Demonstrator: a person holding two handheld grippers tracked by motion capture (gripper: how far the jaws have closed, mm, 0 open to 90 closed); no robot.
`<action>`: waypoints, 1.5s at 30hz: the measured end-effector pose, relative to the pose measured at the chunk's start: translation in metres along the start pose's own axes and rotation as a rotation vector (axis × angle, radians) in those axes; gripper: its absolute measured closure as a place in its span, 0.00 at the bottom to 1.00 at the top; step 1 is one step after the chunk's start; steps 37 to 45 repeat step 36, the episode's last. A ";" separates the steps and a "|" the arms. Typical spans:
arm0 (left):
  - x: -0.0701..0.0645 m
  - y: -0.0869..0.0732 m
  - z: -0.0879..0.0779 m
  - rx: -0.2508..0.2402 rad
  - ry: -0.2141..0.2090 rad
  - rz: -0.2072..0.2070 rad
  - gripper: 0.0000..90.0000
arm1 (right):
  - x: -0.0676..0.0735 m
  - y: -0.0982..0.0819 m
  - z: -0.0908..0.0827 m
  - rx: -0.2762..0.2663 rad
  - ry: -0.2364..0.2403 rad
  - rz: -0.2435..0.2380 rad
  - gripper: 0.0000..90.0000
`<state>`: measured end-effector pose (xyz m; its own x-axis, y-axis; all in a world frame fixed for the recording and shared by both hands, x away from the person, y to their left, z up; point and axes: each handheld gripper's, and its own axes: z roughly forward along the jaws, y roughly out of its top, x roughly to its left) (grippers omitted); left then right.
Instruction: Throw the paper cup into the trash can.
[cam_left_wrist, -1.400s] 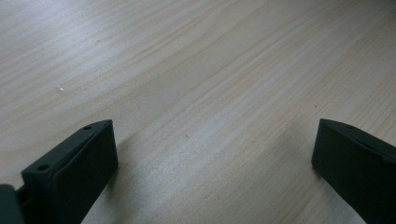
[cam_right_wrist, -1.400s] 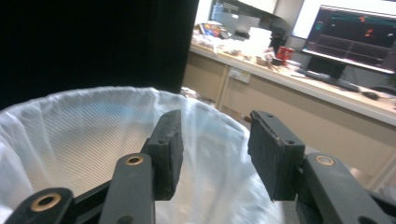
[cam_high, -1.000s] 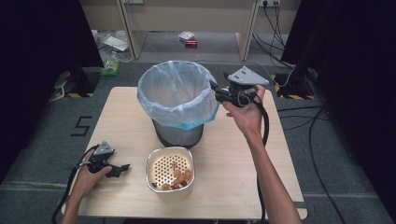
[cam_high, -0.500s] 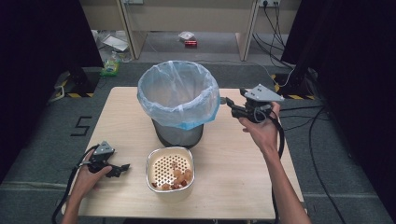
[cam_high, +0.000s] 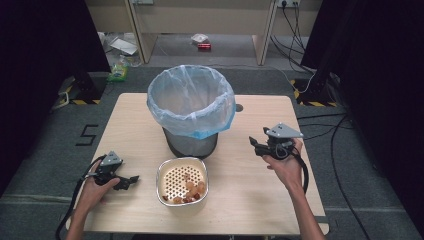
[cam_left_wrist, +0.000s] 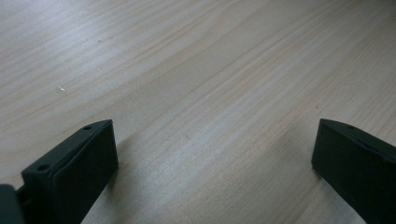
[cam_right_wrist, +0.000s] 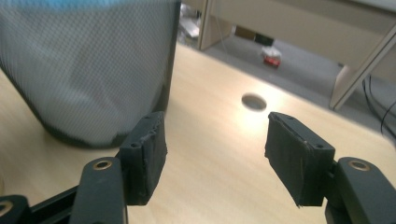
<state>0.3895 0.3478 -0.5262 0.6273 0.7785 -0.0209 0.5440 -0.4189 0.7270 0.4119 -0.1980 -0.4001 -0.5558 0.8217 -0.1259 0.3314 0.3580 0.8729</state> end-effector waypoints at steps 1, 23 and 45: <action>0.000 0.000 0.000 0.000 0.000 0.000 0.00 | 0.000 0.000 0.000 0.000 0.000 0.000 0.43; 0.000 0.000 0.000 -0.001 0.000 0.000 0.00 | 0.012 -0.069 0.002 0.118 0.006 0.013 0.40; 0.000 0.000 0.000 0.000 0.000 0.001 0.00 | 0.027 -0.092 0.021 0.241 0.065 -0.007 0.37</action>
